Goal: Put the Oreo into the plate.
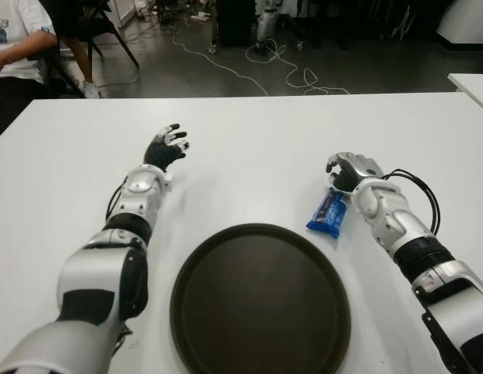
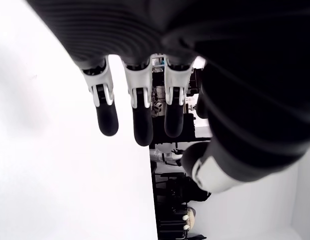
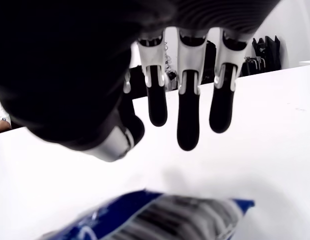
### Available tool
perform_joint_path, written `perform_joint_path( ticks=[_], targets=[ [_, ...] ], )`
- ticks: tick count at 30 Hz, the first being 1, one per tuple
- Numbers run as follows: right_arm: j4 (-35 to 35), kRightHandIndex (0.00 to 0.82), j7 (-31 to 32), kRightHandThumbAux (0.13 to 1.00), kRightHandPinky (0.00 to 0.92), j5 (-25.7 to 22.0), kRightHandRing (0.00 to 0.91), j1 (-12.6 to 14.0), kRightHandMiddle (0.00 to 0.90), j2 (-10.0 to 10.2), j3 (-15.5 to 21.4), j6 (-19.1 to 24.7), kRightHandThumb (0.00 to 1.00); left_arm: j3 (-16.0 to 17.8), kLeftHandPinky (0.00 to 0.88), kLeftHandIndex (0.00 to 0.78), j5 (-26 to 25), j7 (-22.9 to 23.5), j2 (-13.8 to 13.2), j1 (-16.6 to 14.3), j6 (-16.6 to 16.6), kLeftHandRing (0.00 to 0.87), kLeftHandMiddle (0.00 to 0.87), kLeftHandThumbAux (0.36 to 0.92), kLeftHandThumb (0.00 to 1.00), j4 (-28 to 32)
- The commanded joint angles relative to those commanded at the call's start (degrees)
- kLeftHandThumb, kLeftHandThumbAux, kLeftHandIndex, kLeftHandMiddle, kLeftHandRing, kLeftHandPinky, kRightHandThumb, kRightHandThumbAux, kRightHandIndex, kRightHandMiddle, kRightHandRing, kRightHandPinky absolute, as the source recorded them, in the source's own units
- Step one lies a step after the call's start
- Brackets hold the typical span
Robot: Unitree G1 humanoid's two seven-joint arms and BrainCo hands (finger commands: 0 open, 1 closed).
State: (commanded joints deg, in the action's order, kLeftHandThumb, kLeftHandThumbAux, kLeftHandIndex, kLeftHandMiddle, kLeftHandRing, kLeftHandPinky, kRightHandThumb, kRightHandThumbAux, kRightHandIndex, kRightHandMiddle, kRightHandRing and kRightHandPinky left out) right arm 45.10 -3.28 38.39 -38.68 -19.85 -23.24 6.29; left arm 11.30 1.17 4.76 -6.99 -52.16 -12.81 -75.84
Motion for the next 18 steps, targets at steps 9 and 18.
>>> perform_joint_path(
  ticks=[9, 18],
  targets=[
    [-4.5, 0.087, 3.1, 0.862, 0.111, -1.9, 0.115, 1.0, 0.097, -2.5, 1.9, -2.0, 0.072, -0.2, 0.195, 0.104, 0.2, -0.1, 0.0, 0.0, 0.0, 0.185, 0.180, 0.763, 0.000, 0.0],
    [-5.2, 0.004, 5.2, 0.797, 0.039, -1.9, 0.019, 1.3, 0.004, -5.7, 1.4, -8.1, 0.002, -0.1, 0.220, 0.109, 0.0, -0.1, 0.0, -0.1, 0.2, 0.199, 0.192, 0.771, 0.000, 0.0]
  ],
)
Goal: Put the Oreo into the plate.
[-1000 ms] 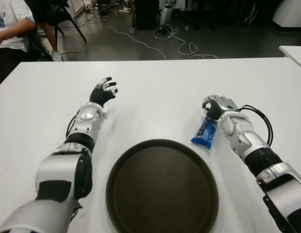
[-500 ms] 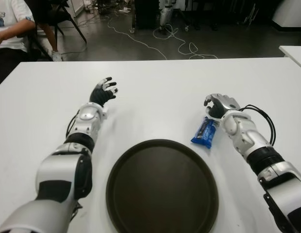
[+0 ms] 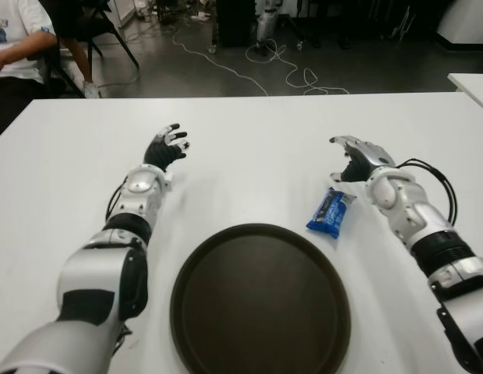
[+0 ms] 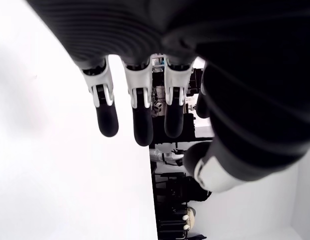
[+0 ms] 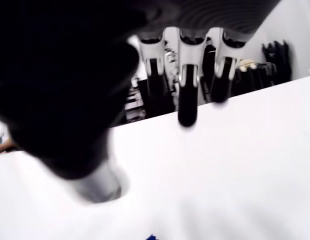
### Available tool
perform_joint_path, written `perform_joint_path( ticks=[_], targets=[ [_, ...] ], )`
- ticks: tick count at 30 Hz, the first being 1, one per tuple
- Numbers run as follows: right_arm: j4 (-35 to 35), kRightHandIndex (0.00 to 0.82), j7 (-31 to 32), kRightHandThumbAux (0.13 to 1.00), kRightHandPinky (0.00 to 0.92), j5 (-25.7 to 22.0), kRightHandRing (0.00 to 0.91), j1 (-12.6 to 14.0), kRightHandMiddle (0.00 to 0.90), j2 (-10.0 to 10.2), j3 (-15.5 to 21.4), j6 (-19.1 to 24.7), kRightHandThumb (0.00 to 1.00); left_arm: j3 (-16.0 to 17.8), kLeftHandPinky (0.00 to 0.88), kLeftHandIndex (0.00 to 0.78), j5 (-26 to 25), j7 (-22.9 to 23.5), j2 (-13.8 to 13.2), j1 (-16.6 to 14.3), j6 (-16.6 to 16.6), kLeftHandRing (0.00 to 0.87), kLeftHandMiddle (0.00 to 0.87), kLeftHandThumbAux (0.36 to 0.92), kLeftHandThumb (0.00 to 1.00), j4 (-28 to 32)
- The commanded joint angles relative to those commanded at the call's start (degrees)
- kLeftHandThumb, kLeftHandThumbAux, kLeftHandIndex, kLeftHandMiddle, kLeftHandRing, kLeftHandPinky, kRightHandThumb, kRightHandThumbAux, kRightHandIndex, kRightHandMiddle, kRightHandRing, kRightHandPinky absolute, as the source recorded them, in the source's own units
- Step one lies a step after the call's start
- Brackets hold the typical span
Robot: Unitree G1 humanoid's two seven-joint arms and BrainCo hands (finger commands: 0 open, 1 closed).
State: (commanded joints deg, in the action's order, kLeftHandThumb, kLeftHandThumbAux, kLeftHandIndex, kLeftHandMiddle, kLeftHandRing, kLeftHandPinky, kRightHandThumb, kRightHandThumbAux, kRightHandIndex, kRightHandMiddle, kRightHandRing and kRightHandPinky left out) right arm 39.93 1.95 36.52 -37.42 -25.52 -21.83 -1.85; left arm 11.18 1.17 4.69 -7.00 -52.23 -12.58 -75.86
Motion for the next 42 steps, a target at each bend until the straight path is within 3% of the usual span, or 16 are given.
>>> perform_joint_path(
  ticks=[9, 27, 33, 42],
  targets=[
    [2.5, 0.000, -0.8, 0.772, 0.027, -0.2, 0.014, -0.6, 0.002, -1.4, 0.2, -6.5, 0.000, 0.0, 0.213, 0.110, 0.0, -0.2, 0.0, 0.0, 0.0, 0.194, 0.186, 0.789, 0.000, 0.0],
    [9.0, 0.000, -6.8, 0.758, 0.004, -1.1, 0.000, -2.2, 0.000, -2.0, 1.3, -16.3, 0.000, 0.0, 0.215, 0.116, 0.0, -0.1, -0.1, 0.0, 0.0, 0.195, 0.187, 0.772, 0.000, 0.0],
    [11.4, 0.000, -8.2, 0.790, 0.000, 0.0, 0.000, -3.4, 0.000, -3.8, 0.2, -22.8, 0.000, -0.1, 0.221, 0.108, 0.1, -0.2, -0.1, 0.0, -0.1, 0.195, 0.188, 0.782, 0.000, 0.0],
    [13.8, 0.000, -10.8, 0.818, 0.000, 6.9, 0.000, -5.9, 0.000, -8.1, -5.1, -30.9, 0.000, 0.0, 0.217, 0.109, 0.0, -0.1, -0.2, 0.1, 0.0, 0.194, 0.188, 0.779, 0.000, 0.0]
  ],
)
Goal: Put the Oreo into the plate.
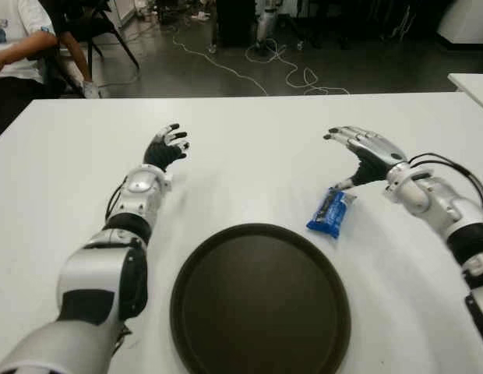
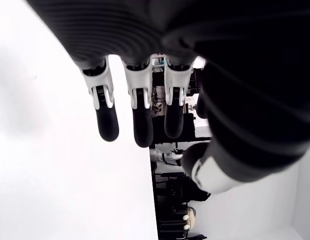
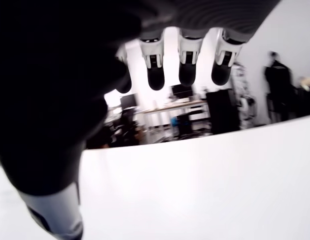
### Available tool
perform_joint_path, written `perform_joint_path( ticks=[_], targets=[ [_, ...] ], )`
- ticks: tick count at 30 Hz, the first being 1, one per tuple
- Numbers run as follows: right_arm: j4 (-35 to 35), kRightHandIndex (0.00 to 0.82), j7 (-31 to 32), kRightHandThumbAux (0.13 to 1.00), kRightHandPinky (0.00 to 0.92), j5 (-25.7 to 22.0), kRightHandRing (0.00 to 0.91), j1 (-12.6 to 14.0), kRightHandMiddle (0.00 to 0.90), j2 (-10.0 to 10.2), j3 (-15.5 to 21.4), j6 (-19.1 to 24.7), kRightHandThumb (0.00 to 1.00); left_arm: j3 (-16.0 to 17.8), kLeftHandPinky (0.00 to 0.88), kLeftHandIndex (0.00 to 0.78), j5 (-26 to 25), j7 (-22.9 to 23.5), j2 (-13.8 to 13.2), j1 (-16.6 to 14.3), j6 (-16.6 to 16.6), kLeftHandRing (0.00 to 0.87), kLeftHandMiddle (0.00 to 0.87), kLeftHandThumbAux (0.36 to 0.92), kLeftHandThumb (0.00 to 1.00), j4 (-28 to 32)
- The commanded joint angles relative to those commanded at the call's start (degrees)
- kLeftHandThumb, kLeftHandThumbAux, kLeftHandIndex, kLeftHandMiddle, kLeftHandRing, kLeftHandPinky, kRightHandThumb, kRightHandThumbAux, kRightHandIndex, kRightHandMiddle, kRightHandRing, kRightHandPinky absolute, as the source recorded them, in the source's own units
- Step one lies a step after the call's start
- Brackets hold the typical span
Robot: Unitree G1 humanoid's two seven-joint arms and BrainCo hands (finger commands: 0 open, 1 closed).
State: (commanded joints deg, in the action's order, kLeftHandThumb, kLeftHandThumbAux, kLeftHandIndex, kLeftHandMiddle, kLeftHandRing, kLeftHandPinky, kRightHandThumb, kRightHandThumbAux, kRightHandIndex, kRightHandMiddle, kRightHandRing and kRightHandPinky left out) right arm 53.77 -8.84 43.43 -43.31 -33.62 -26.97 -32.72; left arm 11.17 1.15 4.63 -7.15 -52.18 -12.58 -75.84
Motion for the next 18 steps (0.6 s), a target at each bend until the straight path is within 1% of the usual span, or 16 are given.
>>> perform_joint_path(
  ticks=[1, 2, 5, 6, 9, 14, 18],
  targets=[
    [0.2, 0.000, -0.3, 0.823, 0.000, 0.5, 0.000, -0.2, 0.000, -0.2, -0.4, -0.4, 0.000, 0.0, 0.217, 0.110, 0.0, 0.0, 0.0, 0.0, 0.0, 0.194, 0.188, 0.779, 0.000, 0.0],
    [0.5, 0.000, -0.9, 0.829, 0.000, 1.7, 0.000, -0.6, 0.000, -0.8, -1.3, -1.3, 0.000, 0.0, 0.215, 0.111, 0.0, 0.0, 0.0, 0.0, 0.0, 0.193, 0.188, 0.779, 0.000, 0.0],
    [1.7, 0.000, -3.1, 0.848, 0.000, 4.7, 0.000, -1.7, 0.000, -1.9, -3.6, -3.3, 0.002, -0.1, 0.215, 0.113, 0.1, 0.0, -0.1, 0.0, 0.1, 0.194, 0.188, 0.773, 0.000, -0.1],
    [2.2, 0.000, -4.2, 0.852, 0.000, 5.7, 0.000, -1.9, 0.000, -1.9, -4.4, -3.9, 0.003, -0.1, 0.217, 0.113, 0.2, 0.0, -0.1, 0.1, 0.0, 0.195, 0.189, 0.771, 0.000, -0.1],
    [3.5, 0.010, -6.5, 0.868, 0.000, 7.3, 0.000, -2.5, 0.000, -1.9, -5.8, -5.0, 0.049, -0.2, 0.231, 0.115, 0.2, 0.0, -0.1, 0.1, 0.0, 0.205, 0.193, 0.760, 0.000, -0.1],
    [5.4, 0.020, -8.8, 0.884, 0.000, 9.3, 0.000, -3.6, 0.000, -1.7, -7.5, -5.9, 0.112, -0.3, 0.220, 0.118, 0.3, 0.1, -0.1, 0.1, -0.1, 0.201, 0.190, 0.749, 0.000, -0.1],
    [6.5, 0.027, -10.2, 0.886, 0.000, 10.1, 0.000, -4.1, 0.000, -1.5, -8.5, -6.3, 0.126, -0.3, 0.224, 0.117, 0.4, 0.1, -0.1, 0.1, -0.2, 0.203, 0.190, 0.746, 0.000, 0.0]
  ],
)
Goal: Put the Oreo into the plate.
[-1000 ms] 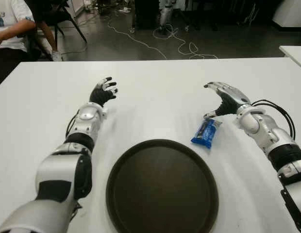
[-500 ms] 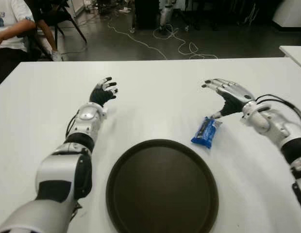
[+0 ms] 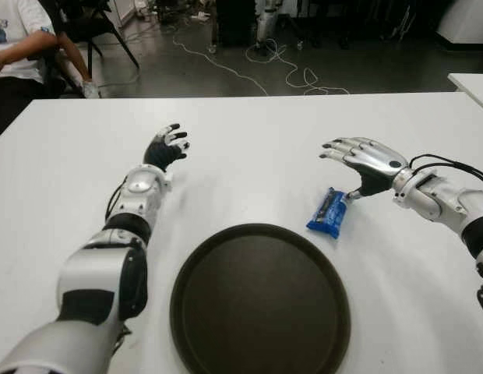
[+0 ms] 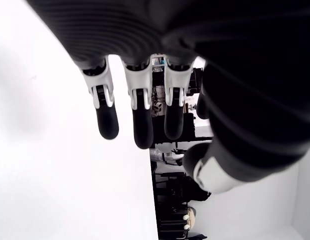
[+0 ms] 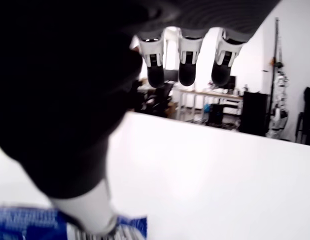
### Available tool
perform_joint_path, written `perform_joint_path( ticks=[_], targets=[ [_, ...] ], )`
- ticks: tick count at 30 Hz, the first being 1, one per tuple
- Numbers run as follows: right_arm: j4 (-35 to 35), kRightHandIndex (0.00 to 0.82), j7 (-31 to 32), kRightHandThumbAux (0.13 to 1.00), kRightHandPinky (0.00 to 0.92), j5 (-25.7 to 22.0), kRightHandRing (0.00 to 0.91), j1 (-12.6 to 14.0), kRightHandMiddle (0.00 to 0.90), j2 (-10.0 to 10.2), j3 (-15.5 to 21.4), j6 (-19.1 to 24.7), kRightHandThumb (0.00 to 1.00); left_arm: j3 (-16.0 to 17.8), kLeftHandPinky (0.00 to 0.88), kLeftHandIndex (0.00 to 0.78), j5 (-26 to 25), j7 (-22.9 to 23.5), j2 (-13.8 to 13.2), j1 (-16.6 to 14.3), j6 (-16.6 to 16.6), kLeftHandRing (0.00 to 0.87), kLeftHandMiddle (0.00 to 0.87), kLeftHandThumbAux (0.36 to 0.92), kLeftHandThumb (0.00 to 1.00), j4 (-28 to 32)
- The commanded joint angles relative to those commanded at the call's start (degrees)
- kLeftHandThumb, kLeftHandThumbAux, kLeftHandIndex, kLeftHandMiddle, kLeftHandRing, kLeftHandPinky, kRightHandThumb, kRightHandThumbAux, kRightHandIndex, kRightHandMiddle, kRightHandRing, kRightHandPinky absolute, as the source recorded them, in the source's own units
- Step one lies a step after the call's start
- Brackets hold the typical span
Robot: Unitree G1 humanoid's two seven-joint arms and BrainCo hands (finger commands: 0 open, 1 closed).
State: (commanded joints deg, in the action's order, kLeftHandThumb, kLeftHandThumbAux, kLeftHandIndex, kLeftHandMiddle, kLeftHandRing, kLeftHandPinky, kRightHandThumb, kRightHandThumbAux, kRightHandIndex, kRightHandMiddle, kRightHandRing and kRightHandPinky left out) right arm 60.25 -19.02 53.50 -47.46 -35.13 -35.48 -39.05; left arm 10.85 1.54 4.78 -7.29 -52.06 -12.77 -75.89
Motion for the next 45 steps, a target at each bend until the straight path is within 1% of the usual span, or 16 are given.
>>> perform_joint_path(
  ticks=[6, 12, 15, 19, 22, 30, 35, 38, 41, 45],
  targets=[
    [1.6, 0.039, -1.5, 0.887, 0.000, 0.9, 0.000, -0.9, 0.010, 0.3, -1.5, -0.7, 0.125, -0.1, 0.223, 0.111, 0.1, 0.0, -0.1, 0.0, 0.1, 0.197, 0.188, 0.763, 0.000, 0.0],
    [2.8, 0.051, -2.7, 0.880, 0.000, 1.4, 0.000, -1.5, 0.015, 0.5, -2.8, -1.7, 0.072, -0.2, 0.223, 0.114, 0.1, -0.1, -0.2, -0.1, 0.3, 0.200, 0.195, 0.757, 0.004, -0.1],
    [3.1, 0.059, -2.9, 0.871, 0.000, 1.7, 0.000, -1.9, 0.022, 0.3, -3.7, -2.5, 0.095, -0.2, 0.228, 0.116, 0.0, -0.1, -0.2, -0.1, 0.3, 0.204, 0.198, 0.756, 0.002, -0.1],
    [3.6, 0.065, -4.0, 0.865, 0.000, 3.2, 0.000, -2.5, 0.028, 0.2, -5.6, -3.2, 0.129, -0.3, 0.223, 0.114, 0.2, -0.2, -0.2, 0.0, 0.2, 0.201, 0.192, 0.757, 0.000, -0.1],
    [3.6, 0.066, -4.7, 0.860, 0.000, 4.5, 0.000, -2.8, 0.032, 0.2, -6.9, -3.4, 0.114, -0.4, 0.210, 0.109, 0.2, -0.1, -0.3, 0.0, 0.1, 0.194, 0.184, 0.751, 0.000, -0.1],
    [3.6, 0.072, -5.2, 0.843, 0.000, 5.9, 0.000, -3.2, 0.042, 0.2, -8.6, -3.7, 0.096, -0.6, 0.203, 0.110, 0.1, 0.0, -0.3, 0.0, 0.0, 0.190, 0.183, 0.748, 0.000, 0.0],
    [3.7, 0.076, -6.3, 0.843, 0.000, 7.4, 0.000, -3.5, 0.042, 0.2, -10.1, -3.6, 0.135, -0.7, 0.211, 0.111, 0.1, 0.0, -0.3, 0.0, 0.0, 0.194, 0.187, 0.742, 0.000, 0.0],
    [3.5, 0.073, -7.2, 0.834, 0.000, 8.4, 0.000, -3.7, 0.041, 0.1, -11.0, -3.4, 0.196, -0.7, 0.214, 0.113, 0.1, 0.0, -0.3, 0.0, 0.1, 0.196, 0.188, 0.737, 0.000, -0.1],
    [3.7, 0.069, -7.2, 0.831, 0.000, 8.5, 0.000, -3.8, 0.038, 0.2, -11.2, -3.1, 0.233, -0.7, 0.208, 0.113, 0.1, 0.0, -0.3, 0.0, 0.2, 0.191, 0.185, 0.738, 0.000, -0.1],
    [3.3, 0.067, -6.4, 0.830, 0.000, 8.1, 0.000, -3.8, 0.035, 0.5, -11.1, -2.3, 0.249, -0.7, 0.199, 0.113, 0.0, 0.1, -0.3, 0.0, 0.2, 0.187, 0.182, 0.742, 0.000, -0.1]
  ],
)
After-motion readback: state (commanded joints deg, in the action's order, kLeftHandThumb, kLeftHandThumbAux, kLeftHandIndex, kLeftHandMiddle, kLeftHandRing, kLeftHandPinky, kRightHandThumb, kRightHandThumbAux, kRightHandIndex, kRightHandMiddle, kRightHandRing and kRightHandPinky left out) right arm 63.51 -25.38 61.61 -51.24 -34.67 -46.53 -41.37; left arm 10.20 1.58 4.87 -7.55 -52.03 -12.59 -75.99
